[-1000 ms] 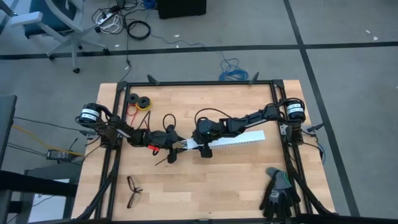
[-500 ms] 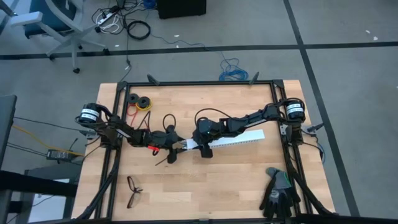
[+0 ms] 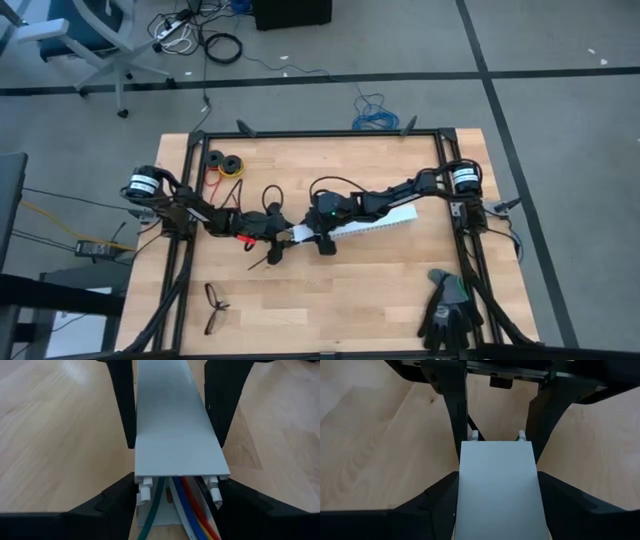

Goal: Ziptie cables
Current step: Close the white cable duct

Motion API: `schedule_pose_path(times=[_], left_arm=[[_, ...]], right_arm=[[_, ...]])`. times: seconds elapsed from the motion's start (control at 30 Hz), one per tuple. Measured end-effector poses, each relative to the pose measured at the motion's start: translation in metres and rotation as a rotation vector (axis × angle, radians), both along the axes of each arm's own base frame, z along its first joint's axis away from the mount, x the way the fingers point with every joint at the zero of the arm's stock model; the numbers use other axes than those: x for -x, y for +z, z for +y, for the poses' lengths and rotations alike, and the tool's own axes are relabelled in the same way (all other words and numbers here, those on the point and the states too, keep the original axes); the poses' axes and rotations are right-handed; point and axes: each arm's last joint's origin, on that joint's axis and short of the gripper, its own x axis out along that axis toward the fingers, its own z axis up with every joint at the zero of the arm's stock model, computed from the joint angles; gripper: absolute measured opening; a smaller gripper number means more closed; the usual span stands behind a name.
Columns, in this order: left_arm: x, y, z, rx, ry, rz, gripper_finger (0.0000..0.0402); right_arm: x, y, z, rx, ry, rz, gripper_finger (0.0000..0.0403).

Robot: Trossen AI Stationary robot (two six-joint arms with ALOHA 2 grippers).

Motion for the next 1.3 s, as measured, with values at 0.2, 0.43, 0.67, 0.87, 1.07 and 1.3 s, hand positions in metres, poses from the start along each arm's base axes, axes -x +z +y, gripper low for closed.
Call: schedule_pose_path(times=[0.2,0.43,0.67,0.87,1.07,1.3], left_arm=[[-0.001,0.001,0.000,0.002,0.006,-0.008,0.0250],[-0.001,0.001,0.000,0.017,-0.013,-0.007,0.0251],[-0.001,0.000,-0.001,0.065,-0.010,0.002,0.0287],[-0.003,0.002,-0.001,0.047,-0.013,-0.020,0.0307],[0.000,0.001,-0.001,0.069,-0.003,-0.012,0.0302],[0.011,-0.003,-0.005,0.099,-0.001,-0.029,0.0296]], right_arm=[[-0.002,0.000,0.000,-0.001,-0.006,-0.013,0.0242],[-0.002,0.000,0.000,-0.005,-0.006,-0.013,0.0238],[-0.002,0.000,0.001,-0.011,-0.006,-0.013,0.0241],[-0.003,0.004,0.000,-0.008,-0.011,-0.029,0.0237],[-0.002,0.002,-0.002,-0.008,-0.016,-0.012,0.0240],[0.000,0.000,-0.010,-0.039,-0.029,0.024,0.0238]])
